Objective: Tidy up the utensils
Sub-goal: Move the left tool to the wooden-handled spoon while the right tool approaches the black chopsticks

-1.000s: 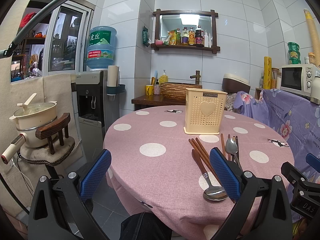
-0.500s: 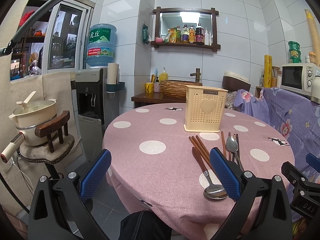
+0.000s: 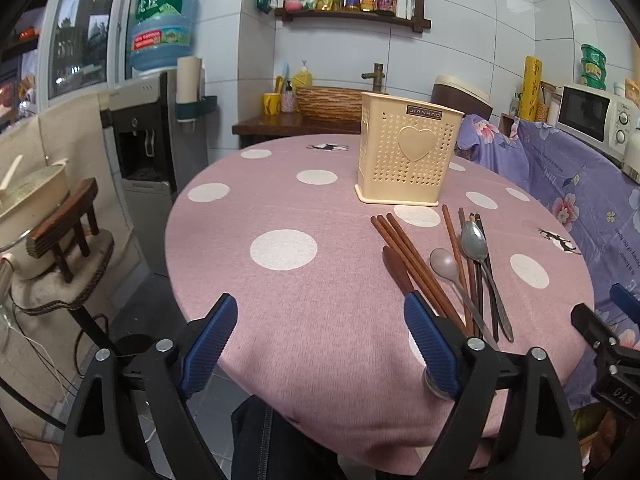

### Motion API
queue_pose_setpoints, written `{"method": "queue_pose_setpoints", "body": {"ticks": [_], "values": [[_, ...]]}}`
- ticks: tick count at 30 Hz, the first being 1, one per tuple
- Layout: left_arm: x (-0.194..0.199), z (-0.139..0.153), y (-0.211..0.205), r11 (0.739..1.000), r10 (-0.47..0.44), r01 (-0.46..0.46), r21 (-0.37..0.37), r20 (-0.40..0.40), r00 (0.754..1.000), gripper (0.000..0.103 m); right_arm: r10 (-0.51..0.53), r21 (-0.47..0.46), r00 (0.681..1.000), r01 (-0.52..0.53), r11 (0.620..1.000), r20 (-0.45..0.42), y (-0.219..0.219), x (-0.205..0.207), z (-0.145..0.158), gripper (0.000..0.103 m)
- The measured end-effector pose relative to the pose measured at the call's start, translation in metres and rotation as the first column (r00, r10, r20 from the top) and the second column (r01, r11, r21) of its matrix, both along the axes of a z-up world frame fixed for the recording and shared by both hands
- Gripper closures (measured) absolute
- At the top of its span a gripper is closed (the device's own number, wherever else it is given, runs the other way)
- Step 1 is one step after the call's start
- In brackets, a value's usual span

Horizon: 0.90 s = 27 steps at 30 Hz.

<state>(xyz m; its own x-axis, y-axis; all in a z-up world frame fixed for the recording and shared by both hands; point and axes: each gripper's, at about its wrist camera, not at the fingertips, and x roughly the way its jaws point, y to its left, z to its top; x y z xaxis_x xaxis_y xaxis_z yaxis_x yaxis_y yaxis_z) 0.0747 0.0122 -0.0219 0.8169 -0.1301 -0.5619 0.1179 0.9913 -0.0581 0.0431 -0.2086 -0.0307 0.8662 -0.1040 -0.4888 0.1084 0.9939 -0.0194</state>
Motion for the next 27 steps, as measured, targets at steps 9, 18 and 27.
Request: {"method": "queue_pose_setpoints", "body": {"ticks": [9,18,27], "values": [[0.053,-0.006,-0.015,0.995,-0.098,0.097,-0.018,-0.176,0.979,0.027,0.01,0.027,0.993,-0.007,1.0,-0.117,-0.009,0.05,-0.005,0.005],[0.081,-0.012,-0.045,0.984,-0.178,0.174,-0.041,-0.288,0.941,0.051,0.004,0.026,0.99,-0.001,1.0,-0.141,-0.011,0.064,-0.006,0.005],[0.093,-0.028,-0.058,0.984,-0.176,0.176,-0.035,-0.369,0.912,0.069,0.002,0.03,0.988,0.003,1.0,-0.153,-0.013,0.068,-0.006,0.005]]}}
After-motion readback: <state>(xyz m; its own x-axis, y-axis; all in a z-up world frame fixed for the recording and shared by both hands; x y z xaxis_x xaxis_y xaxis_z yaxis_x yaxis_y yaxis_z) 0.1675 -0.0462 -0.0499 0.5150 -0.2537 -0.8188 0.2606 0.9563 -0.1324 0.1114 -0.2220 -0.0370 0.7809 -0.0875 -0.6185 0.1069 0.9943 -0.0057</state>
